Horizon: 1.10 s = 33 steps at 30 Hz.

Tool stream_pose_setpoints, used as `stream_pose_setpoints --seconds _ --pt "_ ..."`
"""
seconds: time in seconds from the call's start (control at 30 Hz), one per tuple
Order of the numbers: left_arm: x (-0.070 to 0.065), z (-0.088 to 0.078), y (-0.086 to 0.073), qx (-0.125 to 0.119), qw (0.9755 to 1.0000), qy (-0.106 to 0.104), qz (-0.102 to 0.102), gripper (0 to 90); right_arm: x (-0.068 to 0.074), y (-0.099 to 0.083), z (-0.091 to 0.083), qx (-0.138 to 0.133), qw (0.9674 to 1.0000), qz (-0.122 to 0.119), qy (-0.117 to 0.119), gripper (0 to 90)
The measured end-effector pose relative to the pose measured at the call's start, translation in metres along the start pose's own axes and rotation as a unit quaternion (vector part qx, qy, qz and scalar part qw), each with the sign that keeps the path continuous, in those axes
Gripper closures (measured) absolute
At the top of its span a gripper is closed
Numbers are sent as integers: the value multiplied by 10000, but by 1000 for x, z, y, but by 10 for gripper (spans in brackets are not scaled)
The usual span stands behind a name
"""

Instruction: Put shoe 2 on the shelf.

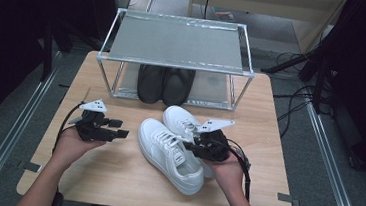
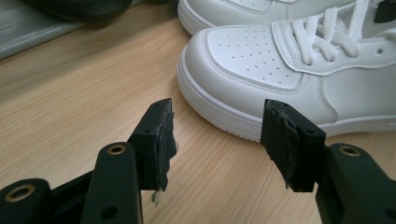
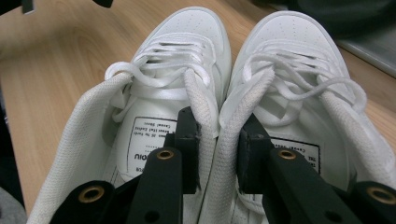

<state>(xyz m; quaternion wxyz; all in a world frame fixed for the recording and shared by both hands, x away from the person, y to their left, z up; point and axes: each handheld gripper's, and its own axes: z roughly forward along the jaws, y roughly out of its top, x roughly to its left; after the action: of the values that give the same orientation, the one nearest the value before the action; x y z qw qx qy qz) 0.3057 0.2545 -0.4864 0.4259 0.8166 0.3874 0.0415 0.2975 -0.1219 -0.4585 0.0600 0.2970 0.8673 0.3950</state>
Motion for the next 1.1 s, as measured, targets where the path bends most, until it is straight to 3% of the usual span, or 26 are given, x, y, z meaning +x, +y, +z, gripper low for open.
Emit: stream_pose_setpoints --seconds 0.23,0.43,0.57,0.67,0.87,1.1 --pt "1 -12 -11 -52 9998 155 -142 441 0 13 1 -5 9983 -349 470 753" --pt "3 -21 -20 -81 9991 335 -265 440 -7 26 0 10 9922 -843 913 753" --pt "6 -28 -26 -101 9986 407 -308 438 -19 33 0 -71 9890 -826 1227 754" --pt "8 -31 -30 -113 9980 494 -371 439 -27 40 -4 -94 9857 -940 1395 755" --pt "11 -34 -32 -174 9973 540 -466 438 -41 60 -16 -77 9818 -1079 1561 755" --pt "12 -35 -32 -179 9973 535 -462 438 -43 84 -30 -66 9793 -1321 1532 754"
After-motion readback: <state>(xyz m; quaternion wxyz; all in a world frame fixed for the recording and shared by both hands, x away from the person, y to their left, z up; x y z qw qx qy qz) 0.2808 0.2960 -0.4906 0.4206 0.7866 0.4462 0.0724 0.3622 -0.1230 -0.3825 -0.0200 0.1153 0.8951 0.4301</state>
